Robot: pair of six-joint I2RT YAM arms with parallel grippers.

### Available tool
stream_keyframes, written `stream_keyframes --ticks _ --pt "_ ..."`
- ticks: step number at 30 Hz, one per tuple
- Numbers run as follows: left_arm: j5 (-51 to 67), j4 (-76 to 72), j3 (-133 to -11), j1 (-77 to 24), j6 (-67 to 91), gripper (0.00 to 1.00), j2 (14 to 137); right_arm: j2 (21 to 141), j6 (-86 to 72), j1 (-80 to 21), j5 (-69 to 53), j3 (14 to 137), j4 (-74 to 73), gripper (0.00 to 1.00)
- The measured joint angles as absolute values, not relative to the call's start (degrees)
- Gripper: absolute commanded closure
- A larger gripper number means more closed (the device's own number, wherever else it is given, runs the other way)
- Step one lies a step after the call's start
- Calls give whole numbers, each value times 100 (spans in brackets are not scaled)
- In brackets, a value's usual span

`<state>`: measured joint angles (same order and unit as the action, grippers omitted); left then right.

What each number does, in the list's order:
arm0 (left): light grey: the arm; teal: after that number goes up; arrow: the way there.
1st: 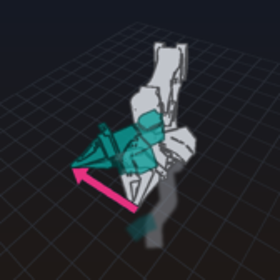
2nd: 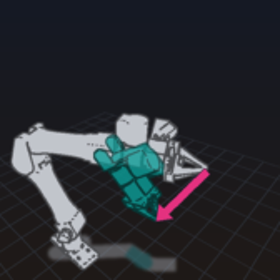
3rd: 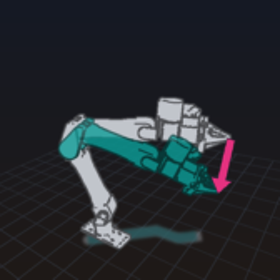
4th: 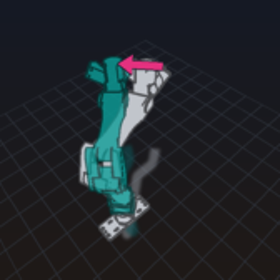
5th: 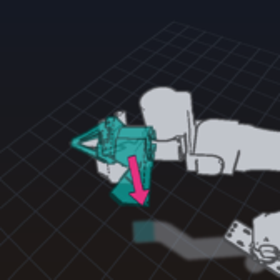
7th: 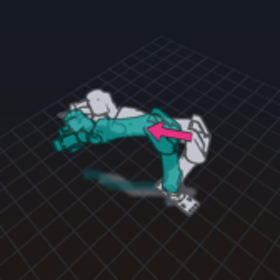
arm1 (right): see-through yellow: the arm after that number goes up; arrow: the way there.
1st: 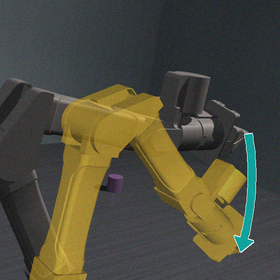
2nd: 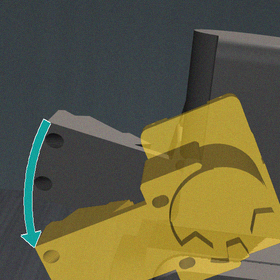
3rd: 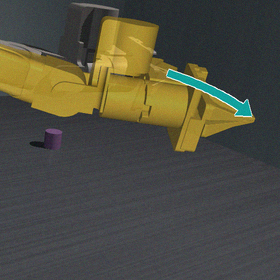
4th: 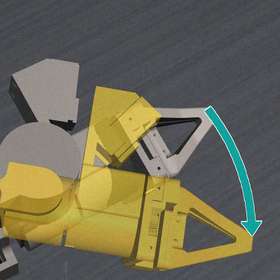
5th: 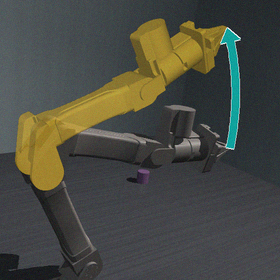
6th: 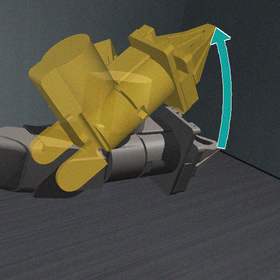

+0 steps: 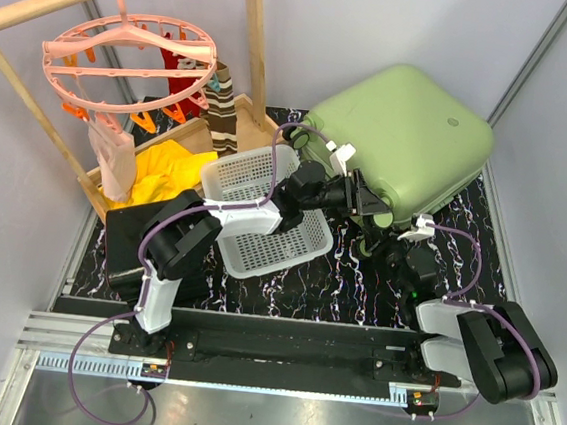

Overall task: Open, take out, and arrange the luggage
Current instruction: Unzip the luggage

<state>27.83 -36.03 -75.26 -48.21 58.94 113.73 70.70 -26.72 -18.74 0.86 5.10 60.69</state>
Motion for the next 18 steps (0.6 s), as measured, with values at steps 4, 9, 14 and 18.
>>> stream_keyframes --ticks 4,9,14,18 --pt "2746 -3601 -7526 -4840 5896 100 11373 7317 -2718 -1879 82 489 6401 65" --pt "2738 -3601 -7526 -4845 5896 100 11373 7478 -2749 -1890 93 475 6622 67" --pt "2700 -3605 -7526 -4871 5896 100 11373 7487 -2731 -1914 248 443 6661 77" --pt "2665 -3607 -7526 -4895 5896 100 11373 7450 -2679 -1940 416 410 6654 85"
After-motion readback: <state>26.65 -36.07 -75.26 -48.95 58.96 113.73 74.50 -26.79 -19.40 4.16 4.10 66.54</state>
